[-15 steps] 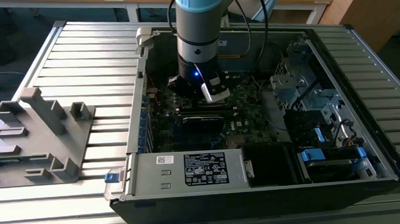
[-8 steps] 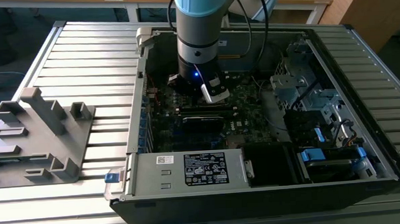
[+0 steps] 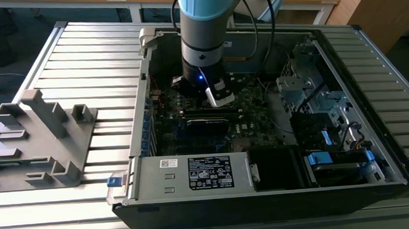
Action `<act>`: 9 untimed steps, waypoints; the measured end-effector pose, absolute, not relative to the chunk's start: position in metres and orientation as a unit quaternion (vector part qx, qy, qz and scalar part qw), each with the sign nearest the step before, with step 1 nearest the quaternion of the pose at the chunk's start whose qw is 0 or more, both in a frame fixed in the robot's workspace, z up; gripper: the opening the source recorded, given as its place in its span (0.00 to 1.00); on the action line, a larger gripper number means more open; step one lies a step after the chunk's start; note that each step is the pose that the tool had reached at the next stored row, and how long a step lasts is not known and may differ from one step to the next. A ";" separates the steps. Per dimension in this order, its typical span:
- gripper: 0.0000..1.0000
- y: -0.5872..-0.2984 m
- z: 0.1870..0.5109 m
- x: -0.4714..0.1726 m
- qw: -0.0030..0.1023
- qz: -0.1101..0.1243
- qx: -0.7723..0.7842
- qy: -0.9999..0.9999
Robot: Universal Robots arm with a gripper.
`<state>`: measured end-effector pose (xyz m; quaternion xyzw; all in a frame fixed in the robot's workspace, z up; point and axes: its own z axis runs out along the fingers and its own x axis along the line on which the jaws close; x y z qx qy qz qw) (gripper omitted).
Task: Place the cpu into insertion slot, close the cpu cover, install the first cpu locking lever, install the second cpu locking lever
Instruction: 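Install the second cpu locking lever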
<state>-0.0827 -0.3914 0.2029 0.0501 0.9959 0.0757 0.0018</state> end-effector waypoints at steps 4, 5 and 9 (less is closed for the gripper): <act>0.11 -0.393 0.207 -0.083 0.002 0.077 0.050 0.996; 0.11 -0.394 0.208 -0.083 0.002 0.077 0.050 0.996; 0.11 -0.396 0.208 -0.082 0.002 0.077 0.051 0.996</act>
